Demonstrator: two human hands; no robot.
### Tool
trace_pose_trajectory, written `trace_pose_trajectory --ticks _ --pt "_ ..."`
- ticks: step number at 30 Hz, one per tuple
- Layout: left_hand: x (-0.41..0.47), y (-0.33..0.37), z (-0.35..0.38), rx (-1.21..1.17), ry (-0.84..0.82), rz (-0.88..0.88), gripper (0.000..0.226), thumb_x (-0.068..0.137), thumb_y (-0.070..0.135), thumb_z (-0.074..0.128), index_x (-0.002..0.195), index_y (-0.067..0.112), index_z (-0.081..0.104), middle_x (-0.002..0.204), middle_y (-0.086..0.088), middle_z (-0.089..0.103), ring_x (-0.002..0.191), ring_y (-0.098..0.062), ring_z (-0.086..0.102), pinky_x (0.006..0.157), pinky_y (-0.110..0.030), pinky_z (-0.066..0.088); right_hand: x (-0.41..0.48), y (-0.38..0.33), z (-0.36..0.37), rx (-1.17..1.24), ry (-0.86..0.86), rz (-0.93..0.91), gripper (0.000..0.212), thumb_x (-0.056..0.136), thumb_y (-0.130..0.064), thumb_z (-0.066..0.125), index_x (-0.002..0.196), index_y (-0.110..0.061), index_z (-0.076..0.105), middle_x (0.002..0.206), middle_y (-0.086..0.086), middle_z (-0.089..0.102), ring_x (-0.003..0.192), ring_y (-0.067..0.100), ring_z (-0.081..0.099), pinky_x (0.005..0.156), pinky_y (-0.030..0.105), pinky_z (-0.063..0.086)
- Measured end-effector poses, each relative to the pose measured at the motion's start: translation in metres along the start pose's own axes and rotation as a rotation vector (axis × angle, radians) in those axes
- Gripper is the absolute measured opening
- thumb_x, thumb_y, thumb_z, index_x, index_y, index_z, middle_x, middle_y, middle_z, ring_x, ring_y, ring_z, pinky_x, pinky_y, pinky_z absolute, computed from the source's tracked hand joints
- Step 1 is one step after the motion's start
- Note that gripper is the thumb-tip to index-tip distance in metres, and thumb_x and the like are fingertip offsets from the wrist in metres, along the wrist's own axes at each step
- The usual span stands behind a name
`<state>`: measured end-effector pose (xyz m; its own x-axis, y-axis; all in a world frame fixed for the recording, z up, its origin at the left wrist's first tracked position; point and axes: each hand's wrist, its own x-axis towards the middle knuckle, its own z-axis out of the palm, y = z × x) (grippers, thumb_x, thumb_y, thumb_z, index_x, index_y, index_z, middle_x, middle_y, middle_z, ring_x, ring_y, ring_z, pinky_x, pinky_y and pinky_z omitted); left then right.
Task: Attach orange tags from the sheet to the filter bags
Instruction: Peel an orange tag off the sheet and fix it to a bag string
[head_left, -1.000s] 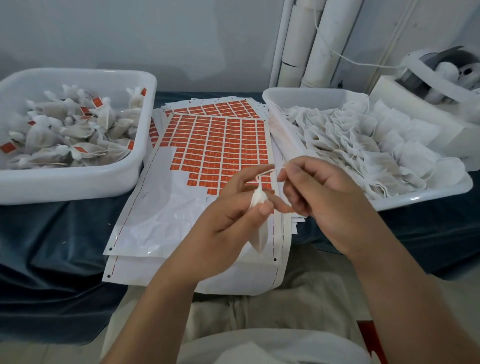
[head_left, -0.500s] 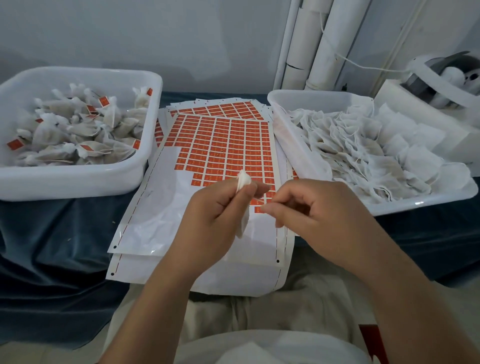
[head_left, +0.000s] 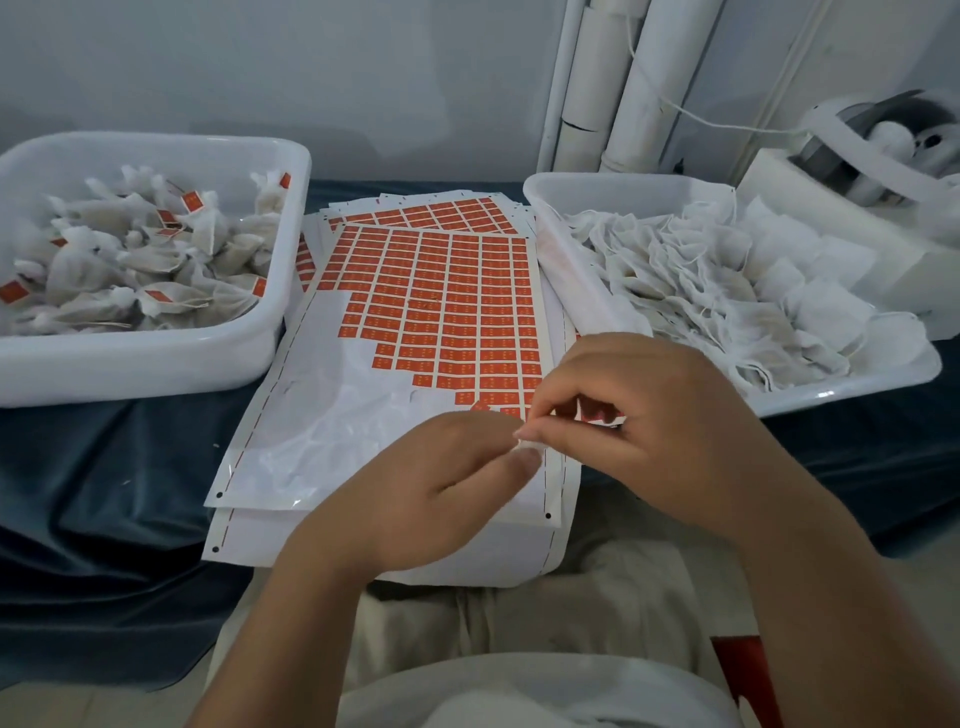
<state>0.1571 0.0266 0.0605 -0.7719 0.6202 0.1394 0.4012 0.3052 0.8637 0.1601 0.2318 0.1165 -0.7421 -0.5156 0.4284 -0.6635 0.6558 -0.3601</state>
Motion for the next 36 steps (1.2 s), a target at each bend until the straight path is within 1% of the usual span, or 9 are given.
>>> trace_pose_trajectory --ticks 4,9,14,19,22,25,28,33,36 --pt "0.002 -0.004 0.002 -0.207 -0.019 -0.002 0.037 0.102 0.049 0.036 0.069 0.042 0.051 0.068 0.014 0.055 0.066 -0.010 0.054 0.072 -0.021 0.046 0.002 0.009 0.008 0.281 -0.062 0.140 0.012 0.096 -0.029 0.072 0.095 -0.041 0.074 0.090 -0.021 0.072 0.090 0.007 0.069 0.075 0.014 0.050" --pt "0.007 -0.011 0.001 -0.461 0.066 -0.040 0.042 0.093 0.053 0.038 0.066 0.032 0.063 0.071 0.003 0.059 0.074 -0.023 0.056 0.082 -0.039 0.050 0.002 0.014 0.015 0.403 -0.013 0.177 0.015 0.099 -0.023 0.070 0.102 -0.036 0.076 0.094 -0.020 0.073 0.094 0.014 0.071 0.077 0.019 0.053" --pt "0.008 -0.008 0.000 -0.675 0.089 0.009 0.042 0.096 0.041 0.040 0.067 0.025 0.065 0.065 0.006 0.052 0.070 -0.024 0.047 0.078 -0.033 0.047 0.000 0.010 0.011 0.225 -0.002 0.029 0.016 0.099 -0.015 0.067 0.106 -0.022 0.079 0.095 -0.011 0.069 0.087 0.014 0.066 0.073 0.020 0.051" --pt "0.008 -0.011 -0.002 -0.613 0.109 -0.094 0.046 0.098 0.033 0.035 0.066 0.014 0.063 0.067 -0.002 0.057 0.069 -0.022 0.051 0.076 -0.030 0.048 -0.002 0.005 0.012 0.009 0.076 -0.075 0.014 0.099 -0.016 0.068 0.098 -0.013 0.081 0.091 -0.007 0.069 0.080 0.006 0.062 0.070 0.021 0.050" --pt "0.007 -0.011 -0.004 -0.597 0.120 -0.149 0.045 0.096 0.036 0.039 0.066 0.016 0.065 0.071 -0.005 0.060 0.068 -0.013 0.057 0.076 -0.028 0.048 -0.002 0.005 0.018 -0.160 0.179 -0.142 0.018 0.099 -0.016 0.065 0.093 -0.009 0.081 0.086 -0.001 0.069 0.076 0.014 0.063 0.069 0.030 0.052" --pt "0.007 -0.012 -0.004 -0.644 0.120 -0.168 0.044 0.095 0.036 0.041 0.066 0.015 0.066 0.069 -0.005 0.058 0.067 -0.015 0.055 0.076 -0.033 0.047 -0.001 0.000 0.025 -0.218 0.264 -0.144 0.012 0.094 -0.009 0.069 0.086 -0.007 0.078 0.082 0.002 0.068 0.073 0.017 0.062 0.066 0.031 0.051" --pt "0.008 -0.011 -0.002 -0.843 0.076 -0.151 0.042 0.094 0.034 0.046 0.061 0.018 0.065 0.060 0.001 0.050 0.062 -0.016 0.047 0.072 -0.032 0.049 0.000 -0.005 0.025 0.040 0.238 0.023 0.009 0.089 -0.015 0.068 0.084 -0.016 0.075 0.081 -0.007 0.065 0.072 0.011 0.060 0.066 0.019 0.047" --pt "0.008 -0.010 0.000 -1.127 -0.128 -0.012 0.038 0.102 0.029 0.047 0.070 0.015 0.062 0.057 0.007 0.050 0.052 -0.008 0.048 0.065 -0.028 0.049 0.004 -0.003 0.020 1.044 -0.180 0.528 0.018 0.089 -0.020 0.062 0.083 -0.022 0.078 0.073 0.001 0.060 0.068 0.009 0.051 0.066 0.027 0.042" --pt "0.010 -0.008 0.004 -1.251 -0.224 0.020 0.036 0.104 0.030 0.051 0.074 0.014 0.063 0.058 0.010 0.056 0.052 -0.004 0.052 0.064 -0.025 0.051 0.002 0.003 0.018 1.154 -0.263 0.530 0.014 0.086 -0.029 0.066 0.081 -0.022 0.077 0.072 -0.003 0.056 0.069 0.009 0.050 0.063 0.025 0.040"
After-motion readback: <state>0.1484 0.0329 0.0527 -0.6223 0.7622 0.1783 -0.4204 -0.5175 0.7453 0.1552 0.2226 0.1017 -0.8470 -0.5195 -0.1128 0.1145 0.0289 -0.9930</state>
